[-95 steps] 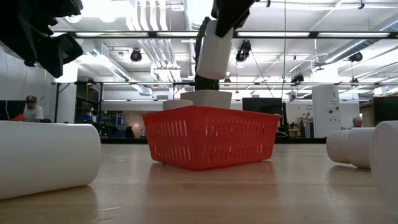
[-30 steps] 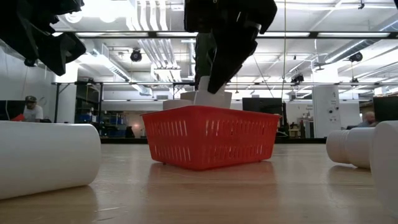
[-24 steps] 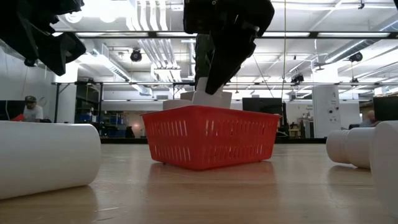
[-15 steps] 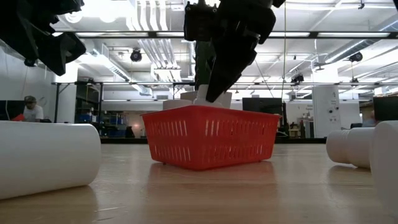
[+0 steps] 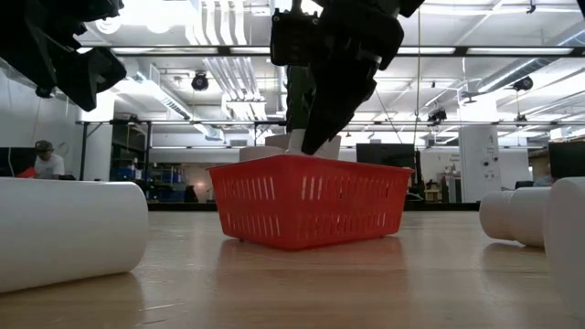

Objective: Pick and place pill bottles into a basket
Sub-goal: Put the white pill bottle into the red bin

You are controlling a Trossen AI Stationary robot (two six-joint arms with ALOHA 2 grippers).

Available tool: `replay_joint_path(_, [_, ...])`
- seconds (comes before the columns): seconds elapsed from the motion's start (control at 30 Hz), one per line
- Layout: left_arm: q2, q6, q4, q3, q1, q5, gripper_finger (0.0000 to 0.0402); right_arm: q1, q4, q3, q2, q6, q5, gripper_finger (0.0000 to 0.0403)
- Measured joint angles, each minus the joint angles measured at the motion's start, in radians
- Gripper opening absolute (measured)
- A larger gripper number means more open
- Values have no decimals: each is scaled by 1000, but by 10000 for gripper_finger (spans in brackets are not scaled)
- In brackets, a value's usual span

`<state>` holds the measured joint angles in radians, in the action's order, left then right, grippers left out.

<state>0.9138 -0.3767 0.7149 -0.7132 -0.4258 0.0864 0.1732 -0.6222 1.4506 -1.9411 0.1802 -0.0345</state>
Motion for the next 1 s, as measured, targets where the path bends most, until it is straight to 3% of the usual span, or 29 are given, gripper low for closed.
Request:
replay_joint_path(0.6, [0,0,0,0,0,0,204,-9,12,-2,0,1,-17,147])
replay_joint_path(1.0, [0,-1,0,0,0,0,204,-9,35,16,-71,-19,-74,147])
